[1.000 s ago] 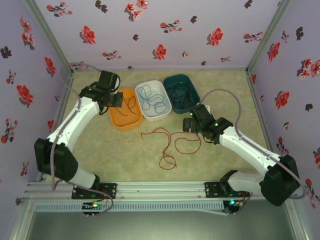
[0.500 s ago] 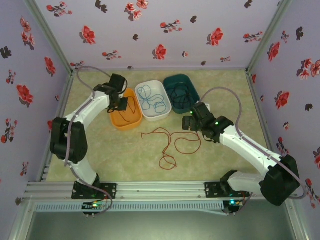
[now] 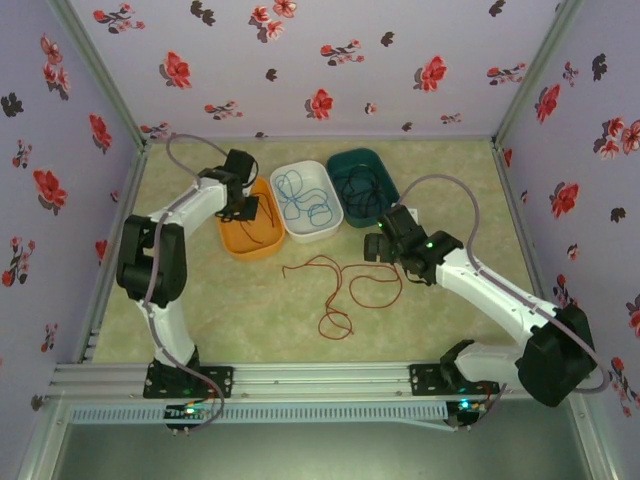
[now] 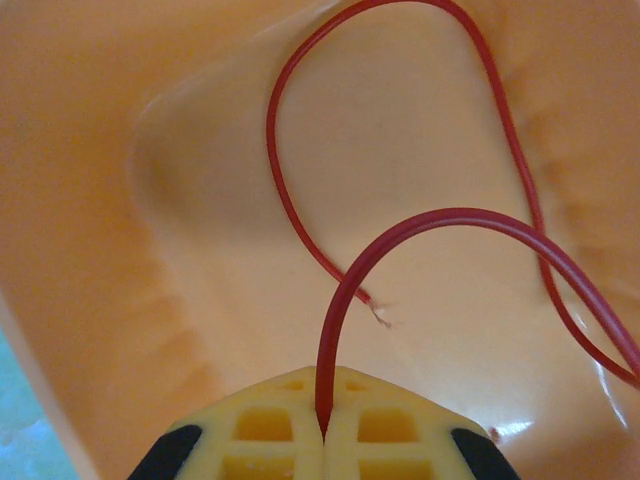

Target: Untangle the cables

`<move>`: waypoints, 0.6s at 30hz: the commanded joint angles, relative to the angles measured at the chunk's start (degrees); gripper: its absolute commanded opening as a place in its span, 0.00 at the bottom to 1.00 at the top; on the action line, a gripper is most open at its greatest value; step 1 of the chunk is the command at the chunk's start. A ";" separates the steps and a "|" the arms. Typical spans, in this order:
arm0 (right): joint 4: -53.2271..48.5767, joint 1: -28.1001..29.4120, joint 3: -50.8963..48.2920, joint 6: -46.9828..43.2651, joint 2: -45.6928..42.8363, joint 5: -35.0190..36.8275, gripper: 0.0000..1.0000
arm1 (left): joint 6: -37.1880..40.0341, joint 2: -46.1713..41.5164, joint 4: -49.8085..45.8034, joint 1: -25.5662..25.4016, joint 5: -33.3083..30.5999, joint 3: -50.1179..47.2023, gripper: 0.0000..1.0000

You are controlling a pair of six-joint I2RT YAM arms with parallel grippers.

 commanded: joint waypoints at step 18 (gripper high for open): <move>-0.33 -0.39 2.77 -1.16 1.16 0.19 0.99 | -0.83 -1.02 -8.07 0.42 -6.94 6.47 0.51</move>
